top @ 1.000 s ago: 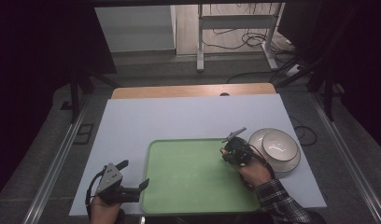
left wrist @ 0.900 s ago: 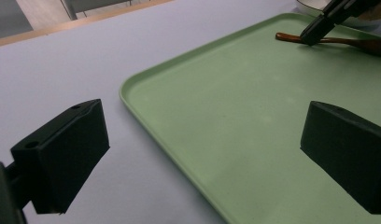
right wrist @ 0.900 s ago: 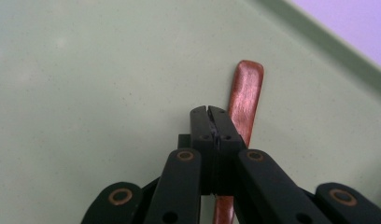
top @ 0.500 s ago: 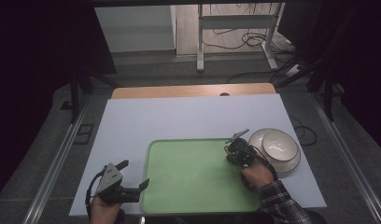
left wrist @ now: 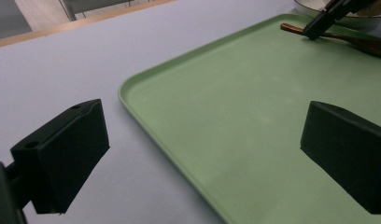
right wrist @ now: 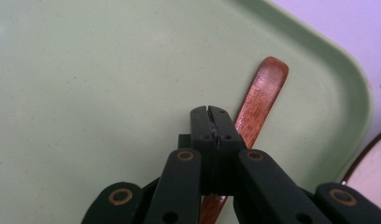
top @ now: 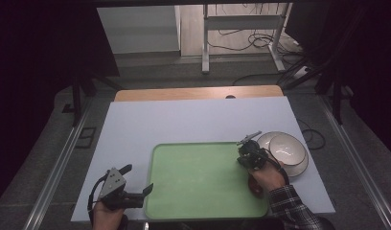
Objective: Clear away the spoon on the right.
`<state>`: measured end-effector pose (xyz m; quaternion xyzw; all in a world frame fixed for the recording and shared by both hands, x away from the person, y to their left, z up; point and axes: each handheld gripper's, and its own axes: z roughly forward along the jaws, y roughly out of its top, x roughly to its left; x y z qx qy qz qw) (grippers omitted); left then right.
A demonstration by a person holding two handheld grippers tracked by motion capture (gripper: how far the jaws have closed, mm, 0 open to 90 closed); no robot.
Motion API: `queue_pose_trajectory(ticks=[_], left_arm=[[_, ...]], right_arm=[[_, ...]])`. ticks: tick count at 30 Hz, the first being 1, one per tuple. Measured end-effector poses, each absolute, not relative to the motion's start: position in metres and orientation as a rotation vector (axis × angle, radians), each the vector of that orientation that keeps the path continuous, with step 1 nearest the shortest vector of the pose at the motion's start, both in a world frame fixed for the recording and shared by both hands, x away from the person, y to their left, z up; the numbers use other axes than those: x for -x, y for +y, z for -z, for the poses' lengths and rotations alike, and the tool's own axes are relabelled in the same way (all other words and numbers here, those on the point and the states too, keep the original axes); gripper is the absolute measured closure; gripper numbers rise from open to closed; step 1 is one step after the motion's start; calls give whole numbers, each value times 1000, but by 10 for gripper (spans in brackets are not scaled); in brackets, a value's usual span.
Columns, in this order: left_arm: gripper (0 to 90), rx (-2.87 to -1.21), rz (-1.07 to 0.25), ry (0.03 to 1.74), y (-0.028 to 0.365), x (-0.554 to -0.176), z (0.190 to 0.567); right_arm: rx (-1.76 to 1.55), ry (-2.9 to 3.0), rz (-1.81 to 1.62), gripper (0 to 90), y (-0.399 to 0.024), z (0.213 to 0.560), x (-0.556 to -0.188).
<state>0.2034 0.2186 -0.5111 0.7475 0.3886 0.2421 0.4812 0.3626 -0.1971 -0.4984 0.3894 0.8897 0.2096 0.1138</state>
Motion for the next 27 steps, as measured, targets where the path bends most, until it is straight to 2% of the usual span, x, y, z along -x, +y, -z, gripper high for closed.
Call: queue_pose_trajectory(ticks=[23,27], left_arm=[[10,-1824,-592,948,219,-203,511],[10,-1824,-591,948,219,-203,511]], right_arm=[[-1182,2573,-606,900,-210,496,-365],[-1161,2576,-625,862,-209,496,-364]])
